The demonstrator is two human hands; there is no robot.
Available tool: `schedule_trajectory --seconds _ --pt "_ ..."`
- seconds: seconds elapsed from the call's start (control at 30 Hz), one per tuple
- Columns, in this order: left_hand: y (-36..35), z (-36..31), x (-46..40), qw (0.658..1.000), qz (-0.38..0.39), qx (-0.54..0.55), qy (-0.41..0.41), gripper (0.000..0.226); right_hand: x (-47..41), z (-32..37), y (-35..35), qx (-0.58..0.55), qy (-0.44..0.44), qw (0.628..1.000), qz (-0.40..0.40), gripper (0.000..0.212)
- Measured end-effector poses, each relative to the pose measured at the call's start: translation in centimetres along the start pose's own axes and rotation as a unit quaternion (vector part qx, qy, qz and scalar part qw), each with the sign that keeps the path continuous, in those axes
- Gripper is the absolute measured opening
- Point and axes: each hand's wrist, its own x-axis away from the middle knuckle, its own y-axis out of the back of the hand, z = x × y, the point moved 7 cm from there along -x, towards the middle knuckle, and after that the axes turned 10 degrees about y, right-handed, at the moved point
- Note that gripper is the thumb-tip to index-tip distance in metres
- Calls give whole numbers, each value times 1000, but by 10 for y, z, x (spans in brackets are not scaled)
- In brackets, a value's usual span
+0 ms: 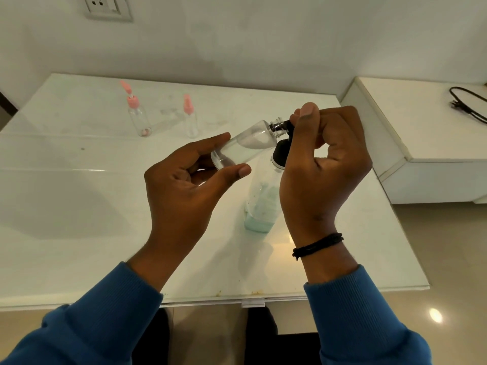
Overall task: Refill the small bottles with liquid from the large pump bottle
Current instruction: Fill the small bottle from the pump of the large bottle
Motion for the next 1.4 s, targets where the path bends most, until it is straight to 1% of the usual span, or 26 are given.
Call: schedule_trajectory --seconds 0.37,0.53,0.7,1.2,1.4 --pt "0 -1 0 1000 -5 -9 -7 46 0 -1 1 10 6 1000 -7 30" --pt "2 0 0 1000 -5 -8 -1 47 8 -3 -2 -9 -9 1000 -3 30" --pt "-1 -4 1 1000 -2 -10 -11 46 -1 0 1 9 2 1000 -7 31" --pt "1 0 0 1000 -8 -12 -2 47 6 -1 -3 -1 -10 1000 8 30" --pt "1 -2 0 1000 -4 -10 -6 47 -1 3 0 7 7 1000 3 30"
